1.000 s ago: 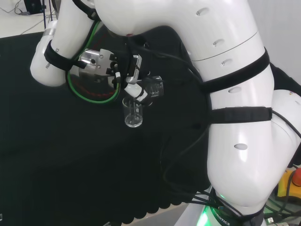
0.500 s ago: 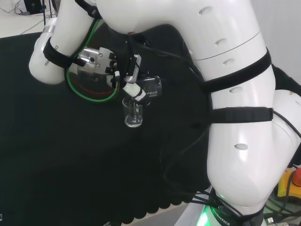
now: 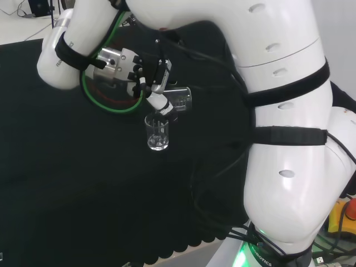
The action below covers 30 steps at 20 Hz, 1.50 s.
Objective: Pour the water from the handheld beaker into the one on the table.
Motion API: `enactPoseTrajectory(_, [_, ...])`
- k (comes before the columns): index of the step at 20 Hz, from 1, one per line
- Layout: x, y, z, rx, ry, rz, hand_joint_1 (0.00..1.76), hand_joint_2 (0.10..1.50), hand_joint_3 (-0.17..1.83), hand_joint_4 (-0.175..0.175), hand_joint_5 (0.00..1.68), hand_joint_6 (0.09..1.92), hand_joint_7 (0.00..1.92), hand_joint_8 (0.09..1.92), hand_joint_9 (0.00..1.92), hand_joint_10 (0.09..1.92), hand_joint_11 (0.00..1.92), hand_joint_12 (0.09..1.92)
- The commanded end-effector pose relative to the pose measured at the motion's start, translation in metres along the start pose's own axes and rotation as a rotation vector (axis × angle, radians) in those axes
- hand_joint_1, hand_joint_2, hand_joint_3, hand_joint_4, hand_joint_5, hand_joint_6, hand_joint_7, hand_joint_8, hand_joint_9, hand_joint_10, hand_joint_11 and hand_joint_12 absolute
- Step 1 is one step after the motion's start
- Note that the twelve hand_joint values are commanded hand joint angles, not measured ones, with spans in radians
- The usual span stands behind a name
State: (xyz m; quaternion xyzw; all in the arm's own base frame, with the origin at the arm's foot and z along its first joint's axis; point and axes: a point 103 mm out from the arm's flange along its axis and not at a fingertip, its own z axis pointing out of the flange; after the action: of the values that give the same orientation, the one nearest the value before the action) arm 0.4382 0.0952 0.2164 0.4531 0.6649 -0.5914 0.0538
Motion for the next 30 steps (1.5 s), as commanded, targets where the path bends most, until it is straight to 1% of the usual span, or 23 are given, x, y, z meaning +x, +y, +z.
enactPoseTrajectory(1, [-0.009, -0.003, 0.006, -0.104, 0.073, -0.024, 1.33, 0.58, 0.66, -0.175, 1.53, 0.13, 1.62, 0.09, 1.84, 0.09, 1.59, 0.48])
enactPoseTrajectory(5, [-0.016, -0.004, 0.009, -0.162, 0.136, -0.039, 1.33, 0.58, 0.66, -0.175, 1.53, 0.12, 1.62, 0.09, 1.84, 0.09, 1.59, 0.48])
enactPoseTrajectory(8, [-0.022, -0.003, 0.016, -0.233, 0.209, -0.052, 1.33, 0.58, 0.66, -0.175, 1.53, 0.12, 1.62, 0.09, 1.84, 0.09, 1.59, 0.48])
enactPoseTrajectory(11, [-0.030, 0.000, 0.022, -0.252, 0.301, -0.086, 1.33, 0.58, 0.66, -0.175, 1.53, 0.12, 1.62, 0.09, 1.84, 0.09, 1.59, 0.48])
enactPoseTrajectory(15, [-0.041, 0.002, 0.028, -0.287, 0.359, -0.111, 1.33, 0.58, 0.66, -0.175, 1.53, 0.12, 1.62, 0.09, 1.84, 0.09, 1.59, 0.48])
enactPoseTrajectory(17, [-0.046, 0.004, 0.030, -0.318, 0.390, -0.134, 1.33, 0.58, 0.66, -0.175, 1.53, 0.12, 1.62, 0.09, 1.84, 0.09, 1.59, 0.48])
enactPoseTrajectory(18, [-0.049, 0.005, 0.031, -0.342, 0.407, -0.162, 1.33, 0.58, 0.66, -0.175, 1.53, 0.12, 1.62, 0.09, 1.84, 0.09, 1.59, 0.48])
enactPoseTrajectory(19, [-0.052, 0.007, 0.032, -0.356, 0.434, -0.178, 1.33, 0.58, 0.66, -0.175, 1.53, 0.12, 1.62, 0.09, 1.85, 0.09, 1.59, 0.48])
enactPoseTrajectory(21, [-0.057, 0.008, 0.034, -0.407, 0.453, -0.181, 1.33, 0.58, 0.66, -0.175, 1.53, 0.12, 1.62, 0.09, 1.85, 0.09, 1.58, 0.47])
enactPoseTrajectory(25, [-0.066, 0.009, 0.039, -0.515, 0.492, -0.165, 1.33, 0.58, 0.66, -0.175, 1.53, 0.12, 1.62, 0.09, 1.85, 0.09, 1.58, 0.47])
enactPoseTrajectory(28, [-0.071, 0.011, 0.042, -0.565, 0.517, -0.157, 1.33, 0.58, 0.66, -0.175, 1.53, 0.12, 1.62, 0.09, 1.85, 0.09, 1.58, 0.47])
enactPoseTrajectory(30, [-0.074, 0.013, 0.045, -0.581, 0.534, -0.157, 1.33, 0.58, 0.66, -0.175, 1.53, 0.12, 1.62, 0.09, 1.85, 0.09, 1.58, 0.47])
